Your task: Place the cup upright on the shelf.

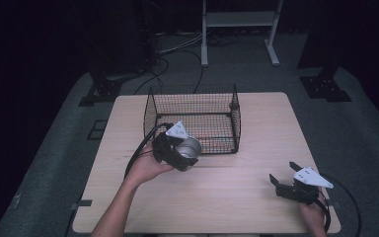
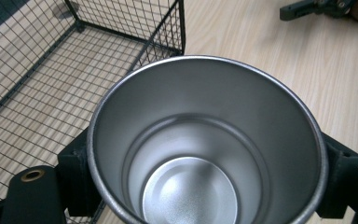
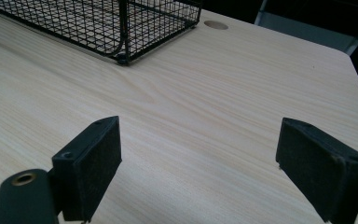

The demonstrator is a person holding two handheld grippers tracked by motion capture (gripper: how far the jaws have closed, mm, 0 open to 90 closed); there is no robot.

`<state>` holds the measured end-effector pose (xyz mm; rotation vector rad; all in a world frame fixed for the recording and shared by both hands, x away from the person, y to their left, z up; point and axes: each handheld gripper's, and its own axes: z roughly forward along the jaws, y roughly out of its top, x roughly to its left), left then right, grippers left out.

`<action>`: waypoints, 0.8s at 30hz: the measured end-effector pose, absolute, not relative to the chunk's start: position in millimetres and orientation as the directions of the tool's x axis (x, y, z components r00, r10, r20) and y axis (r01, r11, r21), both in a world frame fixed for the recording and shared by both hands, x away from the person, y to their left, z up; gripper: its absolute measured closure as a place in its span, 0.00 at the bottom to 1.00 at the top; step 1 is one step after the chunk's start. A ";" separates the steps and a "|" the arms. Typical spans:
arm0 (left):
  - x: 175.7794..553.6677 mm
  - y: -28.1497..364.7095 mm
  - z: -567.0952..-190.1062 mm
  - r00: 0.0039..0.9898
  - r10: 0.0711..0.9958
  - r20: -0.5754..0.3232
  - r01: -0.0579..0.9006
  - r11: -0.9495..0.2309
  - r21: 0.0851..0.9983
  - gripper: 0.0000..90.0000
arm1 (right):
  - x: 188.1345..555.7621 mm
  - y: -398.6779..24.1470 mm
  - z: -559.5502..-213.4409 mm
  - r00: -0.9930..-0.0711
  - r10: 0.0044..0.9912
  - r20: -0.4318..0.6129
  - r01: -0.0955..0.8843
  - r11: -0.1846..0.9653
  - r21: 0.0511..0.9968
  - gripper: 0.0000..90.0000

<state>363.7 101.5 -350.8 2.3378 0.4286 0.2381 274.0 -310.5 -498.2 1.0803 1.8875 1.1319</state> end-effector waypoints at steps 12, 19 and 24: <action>381.6 93.5 -326.7 0.931 0.361 0.045 0.231 -0.683 0.693 0.18 | 274.0 -310.6 -498.2 -0.428 0.895 -0.128 0.308 0.277 0.910 0.15; 391.1 84.8 -314.0 0.936 0.346 0.058 0.217 -0.701 0.679 0.18 | 274.0 -311.0 -498.1 -0.429 0.895 -0.126 0.307 0.275 0.911 0.15; 396.7 80.6 -311.3 0.937 0.344 0.055 0.220 -0.706 0.673 0.18 | 274.0 -311.0 -498.1 -0.428 0.895 -0.124 0.308 0.274 0.911 0.15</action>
